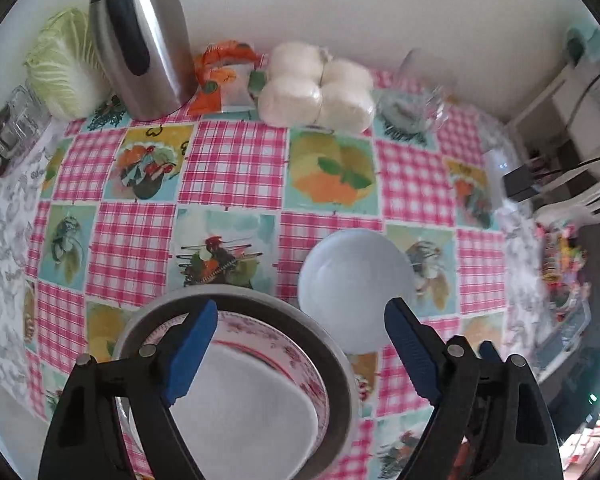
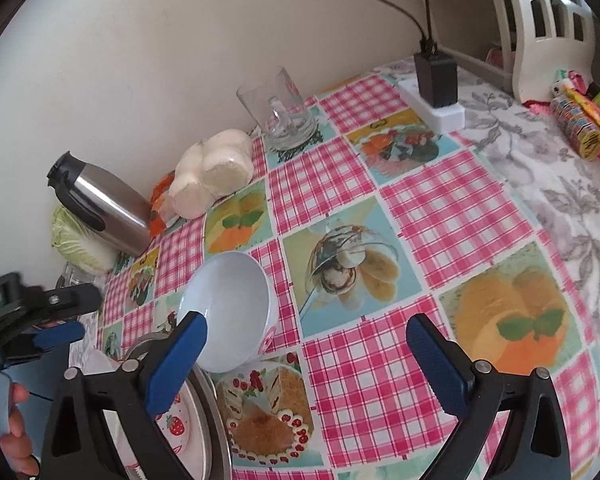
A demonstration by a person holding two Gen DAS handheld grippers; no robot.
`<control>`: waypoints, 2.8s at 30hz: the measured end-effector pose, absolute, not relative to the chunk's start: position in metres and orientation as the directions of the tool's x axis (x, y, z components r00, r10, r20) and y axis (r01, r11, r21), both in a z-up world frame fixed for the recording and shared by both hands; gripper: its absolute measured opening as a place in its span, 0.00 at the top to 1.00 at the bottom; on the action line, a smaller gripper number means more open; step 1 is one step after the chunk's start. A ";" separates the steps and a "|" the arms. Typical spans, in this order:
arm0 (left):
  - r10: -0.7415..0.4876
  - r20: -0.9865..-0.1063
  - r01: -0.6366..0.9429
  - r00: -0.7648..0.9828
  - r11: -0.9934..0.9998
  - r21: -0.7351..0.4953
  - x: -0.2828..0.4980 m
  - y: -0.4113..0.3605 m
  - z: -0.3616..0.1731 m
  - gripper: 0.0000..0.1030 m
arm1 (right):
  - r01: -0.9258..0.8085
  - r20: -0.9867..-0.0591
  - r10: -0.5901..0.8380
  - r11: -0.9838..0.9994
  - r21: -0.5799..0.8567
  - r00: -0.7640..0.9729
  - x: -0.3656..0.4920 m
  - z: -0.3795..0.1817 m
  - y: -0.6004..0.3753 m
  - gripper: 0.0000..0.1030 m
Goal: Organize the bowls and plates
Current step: 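Move the right gripper to the pale blue round bowl on the table, then close the right gripper on the pale blue bowl rim, then lift the pale blue bowl with the right gripper and carry it over the stack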
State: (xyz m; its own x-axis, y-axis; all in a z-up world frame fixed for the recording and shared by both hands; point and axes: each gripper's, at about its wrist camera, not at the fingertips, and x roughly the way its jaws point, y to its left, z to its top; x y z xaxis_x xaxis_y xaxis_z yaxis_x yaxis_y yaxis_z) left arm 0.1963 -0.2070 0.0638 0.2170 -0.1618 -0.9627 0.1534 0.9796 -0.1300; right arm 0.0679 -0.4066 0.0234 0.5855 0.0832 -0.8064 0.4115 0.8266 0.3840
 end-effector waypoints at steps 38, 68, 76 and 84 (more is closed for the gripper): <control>0.115 -0.993 0.279 -0.011 0.954 0.108 0.266 -0.271 -0.047 0.50 | 0.388 -0.857 0.212 0.822 0.416 0.470 0.125 -0.050 -0.381 0.38; -0.027 -0.998 0.364 -0.055 0.930 -0.046 0.206 -0.336 -0.055 0.74 | 0.430 -0.858 0.221 0.790 0.437 0.464 0.104 -0.052 -0.410 0.82; -0.095 -0.995 0.351 0.012 0.932 -0.085 0.174 -0.344 -0.054 0.74 | 0.454 -0.856 0.223 0.770 0.448 0.466 0.090 -0.053 -0.423 0.82; -0.150 -0.988 0.341 0.043 0.932 -0.127 0.144 -0.340 -0.053 0.78 | 0.460 -0.865 0.220 0.773 0.437 0.452 0.077 -0.051 -0.424 0.82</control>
State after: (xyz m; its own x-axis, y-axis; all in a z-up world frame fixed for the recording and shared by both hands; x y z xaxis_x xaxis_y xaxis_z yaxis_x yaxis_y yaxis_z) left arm 0.1440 -0.3398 -0.0532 0.0430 -0.1502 -0.9877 0.3406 0.9316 -0.1268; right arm 0.0773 -0.4238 -0.0508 0.4515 0.2199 -0.8647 0.4600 0.7731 0.4368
